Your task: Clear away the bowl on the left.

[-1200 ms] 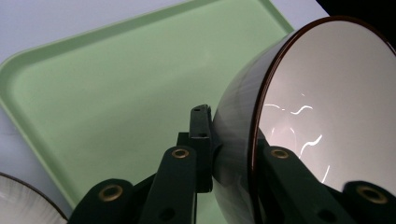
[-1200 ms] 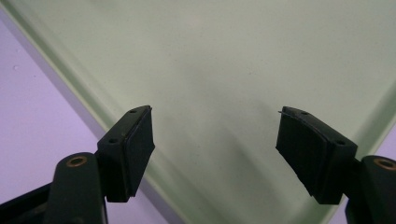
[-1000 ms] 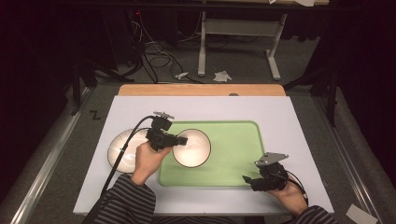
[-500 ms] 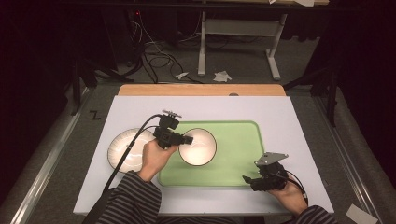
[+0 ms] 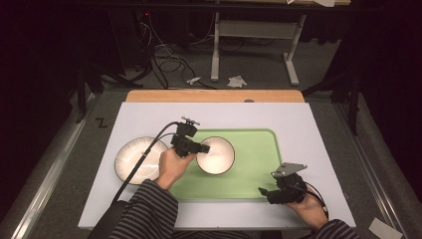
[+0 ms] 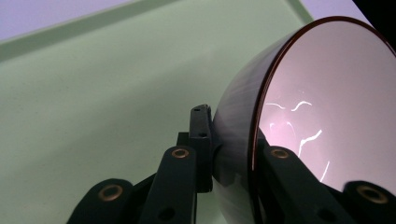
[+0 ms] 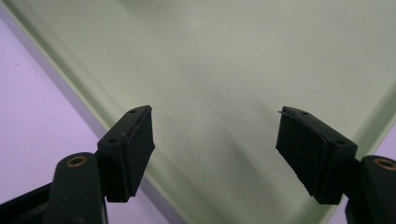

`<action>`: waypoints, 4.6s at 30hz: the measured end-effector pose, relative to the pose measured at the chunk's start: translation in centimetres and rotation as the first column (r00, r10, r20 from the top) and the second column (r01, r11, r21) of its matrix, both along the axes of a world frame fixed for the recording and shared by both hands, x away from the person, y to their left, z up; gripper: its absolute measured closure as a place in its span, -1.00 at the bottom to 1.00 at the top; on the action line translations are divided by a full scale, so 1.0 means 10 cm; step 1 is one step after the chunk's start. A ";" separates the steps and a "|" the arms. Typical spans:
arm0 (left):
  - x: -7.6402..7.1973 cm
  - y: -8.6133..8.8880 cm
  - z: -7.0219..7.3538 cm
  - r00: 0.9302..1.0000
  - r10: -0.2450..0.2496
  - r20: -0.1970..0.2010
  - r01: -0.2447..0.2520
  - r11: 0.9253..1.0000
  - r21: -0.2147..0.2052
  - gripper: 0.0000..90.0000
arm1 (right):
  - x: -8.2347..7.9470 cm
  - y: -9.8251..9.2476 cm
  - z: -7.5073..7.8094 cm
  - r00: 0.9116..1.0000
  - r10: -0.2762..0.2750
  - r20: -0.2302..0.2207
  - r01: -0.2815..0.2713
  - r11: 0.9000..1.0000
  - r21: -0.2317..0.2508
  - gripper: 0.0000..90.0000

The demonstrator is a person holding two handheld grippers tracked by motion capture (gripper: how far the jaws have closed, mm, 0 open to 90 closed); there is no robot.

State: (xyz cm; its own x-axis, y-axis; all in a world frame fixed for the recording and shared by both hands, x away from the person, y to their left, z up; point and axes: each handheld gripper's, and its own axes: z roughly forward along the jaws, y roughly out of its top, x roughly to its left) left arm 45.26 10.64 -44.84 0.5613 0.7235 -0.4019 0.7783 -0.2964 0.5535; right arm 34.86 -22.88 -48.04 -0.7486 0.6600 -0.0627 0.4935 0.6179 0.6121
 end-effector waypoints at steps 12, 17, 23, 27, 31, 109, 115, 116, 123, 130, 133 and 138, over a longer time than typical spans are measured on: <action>0.11 -0.12 -0.19 0.999 0.006 -0.049 -0.006 1.000 0.010 0.79 | 0.00 0.01 0.00 1.000 0.005 -0.003 -0.005 1.000 -0.004 -0.35; 0.14 -0.14 -0.25 0.998 0.021 -0.059 -0.020 1.000 0.012 0.79 | 0.00 0.01 -0.01 1.000 0.012 -0.004 -0.012 1.000 0.001 -0.35; 0.17 -0.15 -0.30 0.997 0.036 -0.067 -0.034 0.999 0.017 0.77 | -0.01 0.01 0.00 1.000 0.009 -0.003 -0.009 1.000 -0.002 -0.35; 0.20 -0.16 -0.34 0.996 0.049 -0.080 -0.048 0.999 0.013 0.77 | 0.00 0.01 -0.01 1.000 0.012 -0.004 -0.012 1.000 0.001 -0.35; 0.21 -0.17 -0.37 0.995 0.057 -0.086 -0.056 0.998 0.008 0.77 | -0.01 0.01 0.00 1.000 0.014 -0.002 -0.014 1.000 -0.004 -0.35; -0.20 0.56 0.29 0.993 0.080 0.091 -0.084 0.995 0.045 0.19 | 0.00 0.03 -0.02 1.000 0.020 -0.019 -0.020 1.000 -0.011 -0.36; -0.26 0.60 0.29 0.993 0.077 0.089 -0.081 0.996 0.044 0.19 | 0.00 0.03 -0.02 1.000 0.020 -0.020 -0.021 1.000 -0.013 -0.36; -0.26 0.61 0.29 0.993 0.079 0.090 -0.083 0.996 0.042 0.19 | 0.00 0.03 -0.03 1.000 0.019 -0.021 -0.020 1.000 -0.013 -0.36; -0.31 0.64 0.29 0.993 0.075 0.090 -0.079 0.996 0.039 0.18 | -0.01 0.03 -0.03 1.000 0.021 -0.022 -0.021 1.000 -0.018 -0.36; -0.36 0.65 0.31 0.993 0.065 0.096 -0.069 0.997 0.037 0.18 | 0.00 0.04 -0.04 0.999 0.027 -0.024 -0.028 0.999 -0.016 -0.36; -0.40 0.64 0.33 0.993 0.056 0.100 -0.060 0.997 0.037 0.18 | 0.00 0.04 -0.03 0.999 0.027 -0.022 -0.027 1.000 -0.014 -0.36; -0.47 0.66 0.36 0.992 0.053 0.112 -0.057 0.998 0.038 0.18 | 0.00 0.04 -0.04 0.999 0.025 -0.028 -0.025 1.000 -0.014 -0.36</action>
